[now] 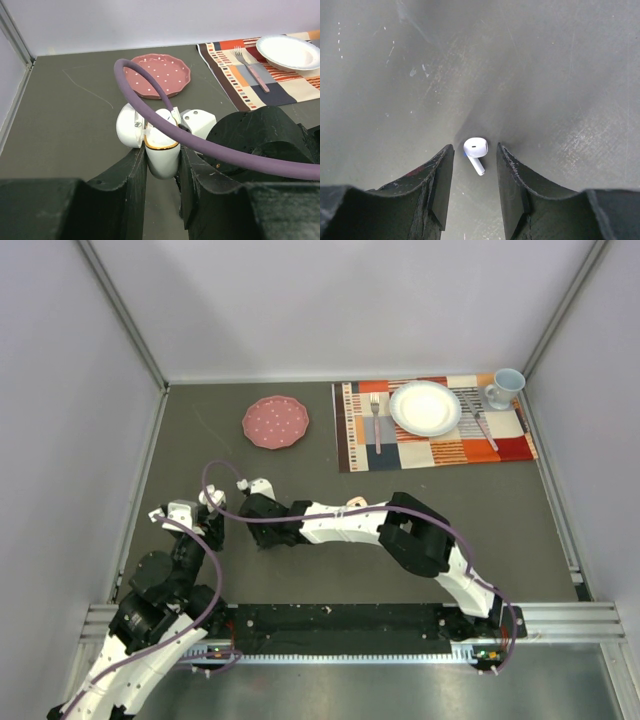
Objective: Insert the wireless bluetooth earbuds into the charging case
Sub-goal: Pick up the left earbud from the center of the board.
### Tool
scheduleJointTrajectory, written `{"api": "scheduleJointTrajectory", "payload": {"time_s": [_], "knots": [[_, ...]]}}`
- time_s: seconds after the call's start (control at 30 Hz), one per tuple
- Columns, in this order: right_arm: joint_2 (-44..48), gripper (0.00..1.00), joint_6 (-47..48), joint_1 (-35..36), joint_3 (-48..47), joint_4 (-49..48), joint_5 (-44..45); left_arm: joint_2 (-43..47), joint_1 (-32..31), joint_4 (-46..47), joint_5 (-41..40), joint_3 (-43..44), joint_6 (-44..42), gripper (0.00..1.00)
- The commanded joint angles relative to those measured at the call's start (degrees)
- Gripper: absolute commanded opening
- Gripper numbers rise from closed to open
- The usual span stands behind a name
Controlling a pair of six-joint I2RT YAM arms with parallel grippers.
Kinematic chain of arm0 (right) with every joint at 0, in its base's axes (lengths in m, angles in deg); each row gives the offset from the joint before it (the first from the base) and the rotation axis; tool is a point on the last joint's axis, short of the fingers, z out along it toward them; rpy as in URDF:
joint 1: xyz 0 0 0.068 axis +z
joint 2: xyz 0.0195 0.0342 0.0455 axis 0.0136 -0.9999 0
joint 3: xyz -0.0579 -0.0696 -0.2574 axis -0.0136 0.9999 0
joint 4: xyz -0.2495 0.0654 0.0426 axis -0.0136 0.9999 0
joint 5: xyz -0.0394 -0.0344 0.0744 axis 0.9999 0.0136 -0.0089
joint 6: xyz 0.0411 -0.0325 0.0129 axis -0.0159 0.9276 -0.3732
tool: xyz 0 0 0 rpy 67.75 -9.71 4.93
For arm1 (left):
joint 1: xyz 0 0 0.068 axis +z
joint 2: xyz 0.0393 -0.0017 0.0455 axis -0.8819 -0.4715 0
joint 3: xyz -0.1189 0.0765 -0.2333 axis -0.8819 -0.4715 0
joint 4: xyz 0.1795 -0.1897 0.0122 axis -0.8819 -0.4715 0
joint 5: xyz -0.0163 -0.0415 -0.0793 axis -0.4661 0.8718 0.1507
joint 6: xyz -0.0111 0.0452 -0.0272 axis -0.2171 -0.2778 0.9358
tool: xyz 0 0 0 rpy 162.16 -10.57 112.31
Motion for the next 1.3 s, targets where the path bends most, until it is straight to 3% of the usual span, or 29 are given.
{"api": "scheduleJointTrajectory", "payload": {"time_s": [0.0,0.37,0.7,1.27], "knots": [[-2.4,0.40,0.5,0.8,-2.6,0.7,1.6,9.8,-0.1,1.3,-0.6,1.2,0.5,0.00],[-3.0,0.33,0.8,0.8,-2.3,1.2,1.8,9.8,-0.1,0.5,-0.7,1.5,1.3,0.00],[0.3,0.18,-1.1,-0.9,1.9,2.0,7.0,9.8,-0.1,0.6,-0.5,1.3,1.4,0.00],[23.3,0.17,-8.9,-7.2,31.6,1.8,13.7,9.6,-0.1,3.9,1.0,-1.5,2.4,0.00]]}}
